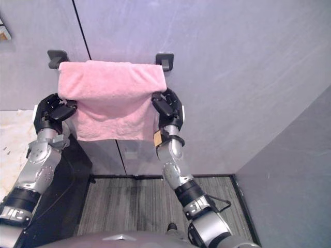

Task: Organize the bathroom.

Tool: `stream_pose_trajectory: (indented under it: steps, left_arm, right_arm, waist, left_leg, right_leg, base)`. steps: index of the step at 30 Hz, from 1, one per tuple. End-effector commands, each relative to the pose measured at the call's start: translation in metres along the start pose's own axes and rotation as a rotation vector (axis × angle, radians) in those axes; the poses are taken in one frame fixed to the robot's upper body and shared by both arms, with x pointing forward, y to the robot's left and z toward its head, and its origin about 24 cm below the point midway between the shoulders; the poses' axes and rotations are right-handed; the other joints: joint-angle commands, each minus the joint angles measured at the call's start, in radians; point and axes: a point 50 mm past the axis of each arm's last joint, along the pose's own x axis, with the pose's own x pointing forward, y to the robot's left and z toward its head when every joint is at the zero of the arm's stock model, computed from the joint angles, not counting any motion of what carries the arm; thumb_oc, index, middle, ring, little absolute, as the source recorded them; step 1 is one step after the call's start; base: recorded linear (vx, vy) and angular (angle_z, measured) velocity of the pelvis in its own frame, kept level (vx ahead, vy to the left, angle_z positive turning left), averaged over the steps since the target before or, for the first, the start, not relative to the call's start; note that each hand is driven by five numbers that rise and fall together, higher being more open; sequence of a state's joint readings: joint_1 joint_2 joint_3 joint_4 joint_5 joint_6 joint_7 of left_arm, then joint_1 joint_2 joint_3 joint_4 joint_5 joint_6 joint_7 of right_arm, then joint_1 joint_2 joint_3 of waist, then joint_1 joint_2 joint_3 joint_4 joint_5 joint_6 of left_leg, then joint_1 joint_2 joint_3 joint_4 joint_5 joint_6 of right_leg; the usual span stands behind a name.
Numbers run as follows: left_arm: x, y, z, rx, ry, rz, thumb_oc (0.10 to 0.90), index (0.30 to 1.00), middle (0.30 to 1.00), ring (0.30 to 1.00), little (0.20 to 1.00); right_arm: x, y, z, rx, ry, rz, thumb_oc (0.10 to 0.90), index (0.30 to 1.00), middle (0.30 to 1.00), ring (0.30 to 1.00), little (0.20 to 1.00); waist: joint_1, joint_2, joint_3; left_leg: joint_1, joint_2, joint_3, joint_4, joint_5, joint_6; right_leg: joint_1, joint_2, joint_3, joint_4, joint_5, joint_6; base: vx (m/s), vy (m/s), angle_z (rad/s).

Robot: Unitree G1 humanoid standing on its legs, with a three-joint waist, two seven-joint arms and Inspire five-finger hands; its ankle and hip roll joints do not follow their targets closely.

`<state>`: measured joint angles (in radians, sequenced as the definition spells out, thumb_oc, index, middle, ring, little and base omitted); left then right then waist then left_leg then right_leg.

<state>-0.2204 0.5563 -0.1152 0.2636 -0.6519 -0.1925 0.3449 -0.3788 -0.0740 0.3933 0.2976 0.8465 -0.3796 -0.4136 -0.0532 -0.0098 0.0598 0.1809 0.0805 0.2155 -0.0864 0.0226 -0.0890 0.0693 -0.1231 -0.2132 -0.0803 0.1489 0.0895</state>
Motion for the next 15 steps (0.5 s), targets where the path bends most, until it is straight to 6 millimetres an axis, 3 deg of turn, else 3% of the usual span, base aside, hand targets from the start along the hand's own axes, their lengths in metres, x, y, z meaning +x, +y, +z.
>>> stream_pose_trajectory:
  steps: [1,2,3,13,15]
  left_arm:
    - [0.017,-0.016,0.055,-0.004,-0.287,-0.052,0.413,0.319,0.319,0.319,0.319]
    - [0.018,-0.016,0.054,0.000,-0.279,-0.049,0.800,0.900,0.900,0.900,0.900]
    - [0.018,-0.017,0.053,0.000,-0.277,-0.050,0.800,0.900,0.900,0.900,0.900]
    - [0.011,-0.023,0.028,-0.024,-0.139,-0.077,0.800,0.900,0.900,0.900,0.900]
    - [0.003,-0.026,0.010,-0.063,-0.071,-0.045,0.800,0.900,0.900,0.900,0.900]
  right_arm:
    - [-0.009,-0.049,0.004,0.009,-0.018,-0.214,0.400,0.300,0.300,0.300,0.300]
    - [-0.008,-0.047,0.004,-0.006,-0.017,-0.185,0.715,0.773,0.773,0.773,0.773]
    - [-0.008,-0.047,0.005,-0.010,-0.017,-0.180,0.800,0.900,0.900,0.900,0.900]
    - [-0.011,-0.046,0.018,-0.294,-0.133,-0.088,0.800,0.900,0.900,0.900,0.900]
    - [-0.015,-0.053,0.018,-0.333,-0.136,-0.096,0.800,0.900,0.900,0.900,0.900]
  waist:
    - [-0.023,0.068,0.016]
    - [-0.022,0.067,0.016]
    - [-0.021,0.067,0.017]
    - [-0.025,0.062,0.025]
    - [-0.030,0.059,0.032]
  left_leg:
    - [-0.030,-0.123,0.057,0.015,-0.060,0.085]
    - [-0.031,-0.122,0.055,0.015,-0.060,0.084]
    - [-0.032,-0.122,0.055,0.016,-0.060,0.084]
    - [-0.037,-0.124,0.055,0.025,-0.065,0.089]
    - [-0.036,-0.125,0.053,0.024,-0.066,0.089]
  right_leg:
    - [0.025,0.062,-0.014,0.019,-0.177,0.045]
    - [0.025,0.062,-0.015,0.019,-0.178,0.044]
    - [0.025,0.062,-0.015,0.019,-0.178,0.044]
    - [0.016,0.063,-0.011,0.031,-0.182,0.050]
    - [0.014,0.066,-0.010,0.031,-0.182,0.052]
  base:
    - [0.00,0.000,0.00]
    - [0.00,0.000,0.00]
    - [0.00,0.000,0.00]
    - [-0.04,-0.007,-0.01]
    - [-0.09,-0.005,-0.08]
